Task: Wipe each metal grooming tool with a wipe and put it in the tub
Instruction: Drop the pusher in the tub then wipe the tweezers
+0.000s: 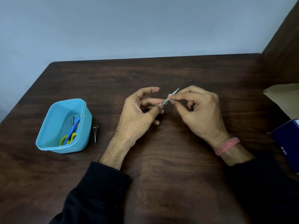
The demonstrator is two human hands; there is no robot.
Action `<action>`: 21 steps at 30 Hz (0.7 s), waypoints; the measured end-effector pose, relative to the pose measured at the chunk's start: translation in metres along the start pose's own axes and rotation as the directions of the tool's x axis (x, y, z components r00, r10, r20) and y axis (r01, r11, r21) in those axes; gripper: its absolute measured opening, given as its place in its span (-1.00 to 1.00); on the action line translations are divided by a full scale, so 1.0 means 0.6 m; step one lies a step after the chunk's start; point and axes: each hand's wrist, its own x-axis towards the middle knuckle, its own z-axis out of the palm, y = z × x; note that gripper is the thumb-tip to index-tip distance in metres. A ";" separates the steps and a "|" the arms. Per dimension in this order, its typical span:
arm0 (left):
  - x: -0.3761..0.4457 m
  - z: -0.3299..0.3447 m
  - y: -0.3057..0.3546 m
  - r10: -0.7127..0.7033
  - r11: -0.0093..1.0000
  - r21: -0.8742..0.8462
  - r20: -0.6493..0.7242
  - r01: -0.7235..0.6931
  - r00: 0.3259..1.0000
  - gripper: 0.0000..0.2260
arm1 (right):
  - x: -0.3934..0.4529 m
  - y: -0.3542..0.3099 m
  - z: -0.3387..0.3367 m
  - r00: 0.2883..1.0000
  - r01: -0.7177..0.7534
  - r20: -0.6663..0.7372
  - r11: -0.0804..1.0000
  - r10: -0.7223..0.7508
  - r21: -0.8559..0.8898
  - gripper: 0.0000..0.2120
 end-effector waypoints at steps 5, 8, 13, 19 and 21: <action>0.001 0.000 -0.003 -0.002 1.000 -0.001 0.004 0.002 1.000 -0.62 | 0.000 0.000 0.000 1.000 0.002 0.015 1.000 -0.002 -0.010 -0.88; 0.001 0.001 -0.004 -0.004 1.000 0.004 -0.005 0.004 1.000 -0.64 | -0.001 -0.002 0.001 0.999 0.013 0.049 1.000 -0.013 -0.013 -0.87; 0.000 -0.001 -0.001 -0.043 0.999 0.001 -0.059 0.043 0.997 -0.72 | -0.002 -0.001 0.003 1.000 -0.008 0.023 1.000 0.009 -0.024 -0.90; 0.000 0.001 0.001 -0.056 0.998 -0.038 -0.090 0.053 0.994 -0.72 | 0.000 0.000 0.002 1.000 -0.027 -0.005 0.999 0.027 -0.020 -0.92; -0.001 0.001 0.003 -0.059 0.998 -0.044 -0.088 0.055 0.994 -0.70 | -0.002 -0.002 0.003 1.000 0.001 0.031 1.000 0.000 -0.022 -0.91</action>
